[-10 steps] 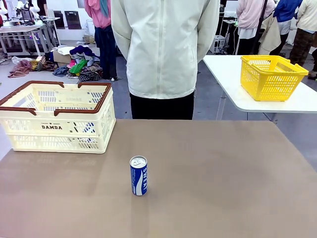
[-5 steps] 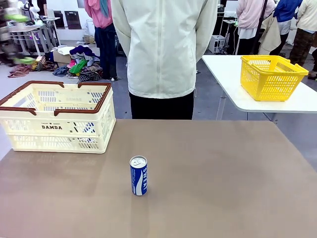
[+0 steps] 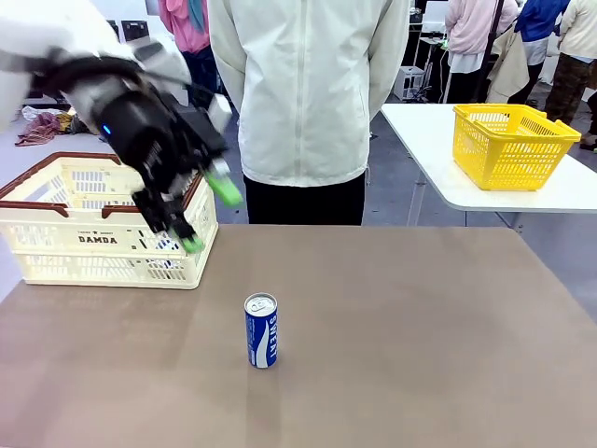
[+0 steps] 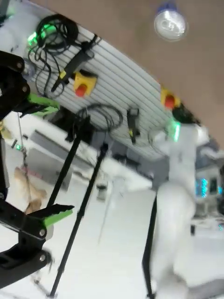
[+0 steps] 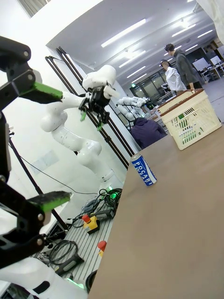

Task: Place the drinks into the Shopping basket.
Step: Pick up one drink and place it into the Shopping basket.

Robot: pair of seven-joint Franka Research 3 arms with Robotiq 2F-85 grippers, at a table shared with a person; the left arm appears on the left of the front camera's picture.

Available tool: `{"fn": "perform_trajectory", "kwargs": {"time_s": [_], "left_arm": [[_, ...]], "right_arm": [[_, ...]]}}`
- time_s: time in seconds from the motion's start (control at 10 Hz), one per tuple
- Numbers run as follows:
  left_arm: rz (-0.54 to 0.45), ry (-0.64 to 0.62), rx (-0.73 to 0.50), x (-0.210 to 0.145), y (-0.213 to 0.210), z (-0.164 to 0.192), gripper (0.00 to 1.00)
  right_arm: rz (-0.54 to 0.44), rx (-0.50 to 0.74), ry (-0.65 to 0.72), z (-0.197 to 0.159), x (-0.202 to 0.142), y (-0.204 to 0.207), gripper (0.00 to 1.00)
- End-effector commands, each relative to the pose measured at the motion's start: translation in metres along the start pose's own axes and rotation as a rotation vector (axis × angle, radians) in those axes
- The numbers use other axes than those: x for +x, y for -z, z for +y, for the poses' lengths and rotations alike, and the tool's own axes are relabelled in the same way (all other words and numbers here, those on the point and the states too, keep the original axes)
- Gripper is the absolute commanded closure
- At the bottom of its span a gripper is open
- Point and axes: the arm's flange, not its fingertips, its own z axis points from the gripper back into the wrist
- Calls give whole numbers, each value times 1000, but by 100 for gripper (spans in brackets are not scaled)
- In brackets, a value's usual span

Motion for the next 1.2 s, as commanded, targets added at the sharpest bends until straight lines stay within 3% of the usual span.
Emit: {"fn": "perform_trajectory", "kwargs": {"time_s": [0.0,0.1,0.2,0.3,0.8,0.9,1.1], "left_arm": [[-62,25,121,1,17,24,0],[-27,-5,121,2,35,38,0],[29,-59,36,3,41,50,0],[-9,0,117,7,33,20,0],[-8,8,104,9,36,21,0],[-16,40,191,10,61,4,0],[-12,-196,441,19,111,-34,0]], "right_arm": [[-6,-13,18,2,-3,0,0],[-6,-13,18,2,-3,0,0],[-6,-13,18,2,-3,0,0],[-6,-13,18,2,-3,0,0],[-6,-13,18,2,-3,0,0],[-6,-13,18,2,-3,0,0],[-6,-13,18,2,-3,0,0]]}}
